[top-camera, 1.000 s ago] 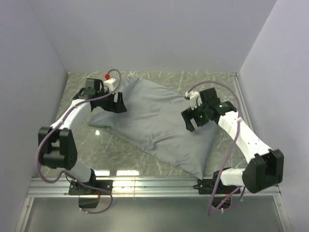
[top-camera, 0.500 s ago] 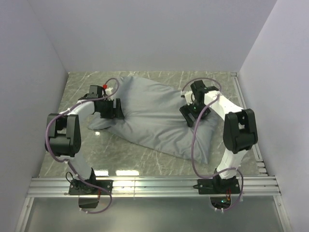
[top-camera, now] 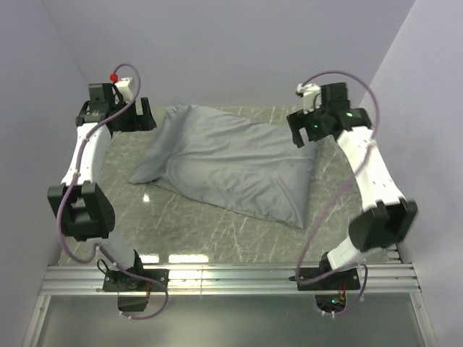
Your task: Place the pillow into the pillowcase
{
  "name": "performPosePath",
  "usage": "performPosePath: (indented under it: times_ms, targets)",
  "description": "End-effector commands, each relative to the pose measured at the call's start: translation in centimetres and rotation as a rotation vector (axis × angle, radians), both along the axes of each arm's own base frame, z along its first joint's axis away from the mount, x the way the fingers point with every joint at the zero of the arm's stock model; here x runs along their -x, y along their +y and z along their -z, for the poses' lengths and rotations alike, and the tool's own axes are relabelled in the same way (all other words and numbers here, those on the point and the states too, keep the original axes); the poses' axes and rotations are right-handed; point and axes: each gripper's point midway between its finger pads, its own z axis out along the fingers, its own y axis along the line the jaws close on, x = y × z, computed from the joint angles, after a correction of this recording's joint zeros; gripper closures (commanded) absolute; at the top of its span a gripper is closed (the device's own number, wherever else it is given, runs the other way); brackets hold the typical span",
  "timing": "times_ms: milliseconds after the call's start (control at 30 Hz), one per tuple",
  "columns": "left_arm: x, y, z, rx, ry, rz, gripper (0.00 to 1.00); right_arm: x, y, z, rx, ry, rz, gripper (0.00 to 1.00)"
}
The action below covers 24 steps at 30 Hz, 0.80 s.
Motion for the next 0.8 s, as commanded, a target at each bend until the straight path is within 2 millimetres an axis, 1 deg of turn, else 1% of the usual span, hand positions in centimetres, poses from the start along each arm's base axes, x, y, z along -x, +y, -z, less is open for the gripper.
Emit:
performPosePath:
  times_ms: [0, 33, 67, 100, 133, 167, 200, 233, 267, 300, 333, 367, 400, 433, 467, 500, 533, 567, 667, 767]
  targets:
    - [3.5, 0.5, -4.8, -0.083, -0.053, 0.008, 0.01, 4.9, 0.8, -5.5, -0.111, -0.066, -0.021, 0.0]
    - [4.8, 0.4, -5.5, -0.086, -0.076, 0.001, 0.01, 6.3, 0.7, -6.6, -0.137, -0.095, -0.008, 0.0]
    - [5.3, 0.5, -5.8, -0.09, -0.089, -0.011, 0.01, 7.5, 0.9, -5.5, -0.152, -0.065, -0.01, 0.0]
    - [5.8, 0.5, -6.1, -0.093, -0.107, -0.015, 0.01, 8.4, 0.7, -5.2, -0.162, -0.06, -0.003, 0.0]
    - [7.2, 0.4, -5.9, -0.099, -0.107, -0.01, 0.01, 9.5, 0.7, -5.7, -0.183, -0.092, 0.005, 0.0]
    - [7.8, 0.3, -5.6, -0.101, -0.108, -0.007, 0.01, 10.6, 0.6, -3.5, -0.187, -0.044, 0.014, 0.0]
    - [8.9, 0.3, -4.7, -0.105, -0.098, -0.014, 0.01, 11.3, 0.5, -2.8, -0.202, -0.04, 0.033, 0.0]
    - [9.5, 0.2, -4.1, -0.108, -0.087, -0.01, 0.01, 11.8, 0.3, -3.0, -0.216, -0.082, 0.04, 0.0]
    - [10.2, 0.2, -3.4, -0.106, -0.073, -0.01, 0.01, 12.6, 0.3, -0.7, -0.216, -0.041, 0.053, 0.0]
    - [10.8, 0.1, -2.8, -0.108, -0.065, -0.002, 0.01, 13.0, 0.2, 0.0, -0.221, -0.038, 0.059, 0.0]
    - [11.9, -0.1, -1.6, -0.12, -0.058, 0.014, 0.01, 13.2, 0.1, 0.0, -0.228, -0.076, 0.065, 0.0]
    - [12.5, 0.0, -0.9, -0.128, -0.055, 0.014, 0.01, 13.8, -0.2, 2.1, -0.213, -0.043, 0.083, 0.0]
    - [13.1, 0.2, -0.5, -0.142, -0.06, 0.012, 0.01, 13.8, -0.9, 2.6, -0.187, -0.06, 0.113, 0.0]
    - [14.2, 0.5, 0.4, -0.173, -0.065, 0.013, 0.01, 13.7, -1.3, 2.4, -0.177, -0.101, 0.12, 0.0]
    - [14.7, 0.7, 0.8, -0.193, -0.07, 0.011, 0.01, 14.2, -1.6, 3.4, -0.165, -0.092, 0.128, 0.0]
    - [15.2, 0.9, 1.1, -0.209, -0.075, 0.003, 0.01, 14.2, -1.9, 3.5, -0.154, -0.106, 0.143, 0.0]
    - [16.2, 1.1, 1.8, -0.233, -0.075, 0.01, 0.01, 14.3, -2.0, 3.3, -0.154, -0.126, 0.146, 0.0]
    - [16.6, 1.3, 2.1, -0.248, -0.072, 0.003, 0.01, 14.5, -2.1, 3.5, -0.153, -0.125, 0.147, 0.0]
    - [17.8, 1.2, 2.3, -0.264, -0.096, 0.016, 0.01, 14.5, -2.2, 3.2, -0.159, -0.142, 0.164, 0.0]
    - [18.0, 1.0, 0.9, -0.272, -0.149, 0.028, 0.01, 14.5, -2.6, 2.5, -0.16, -0.18, 0.189, 0.0]
